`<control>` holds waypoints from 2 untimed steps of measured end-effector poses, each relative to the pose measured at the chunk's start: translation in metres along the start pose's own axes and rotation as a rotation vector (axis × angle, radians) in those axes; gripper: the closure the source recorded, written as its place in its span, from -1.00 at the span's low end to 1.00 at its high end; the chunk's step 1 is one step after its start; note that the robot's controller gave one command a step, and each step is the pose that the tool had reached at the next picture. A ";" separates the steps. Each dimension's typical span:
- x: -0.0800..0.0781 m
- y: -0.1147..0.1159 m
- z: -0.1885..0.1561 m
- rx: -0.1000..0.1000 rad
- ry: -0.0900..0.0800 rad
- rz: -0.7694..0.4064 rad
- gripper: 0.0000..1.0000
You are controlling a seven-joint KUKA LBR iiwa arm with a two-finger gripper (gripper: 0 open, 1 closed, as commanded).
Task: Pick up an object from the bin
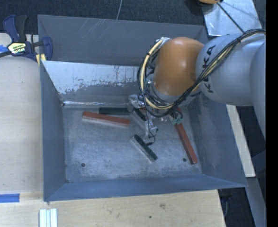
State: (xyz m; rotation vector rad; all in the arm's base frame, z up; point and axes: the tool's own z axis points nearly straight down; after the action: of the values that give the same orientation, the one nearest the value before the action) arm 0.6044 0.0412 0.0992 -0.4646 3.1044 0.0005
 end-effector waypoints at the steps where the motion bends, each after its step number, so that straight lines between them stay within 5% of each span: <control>1: -0.006 0.061 -0.004 0.000 -0.001 0.058 -1.00; 2: -0.023 0.078 -0.003 -0.004 -0.003 0.201 -1.00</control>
Offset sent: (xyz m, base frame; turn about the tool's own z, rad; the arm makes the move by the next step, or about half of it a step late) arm 0.0126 0.0599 0.0019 0.3192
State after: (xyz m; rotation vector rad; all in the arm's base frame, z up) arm 0.6034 0.1226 0.1022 -0.1500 3.1334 0.0075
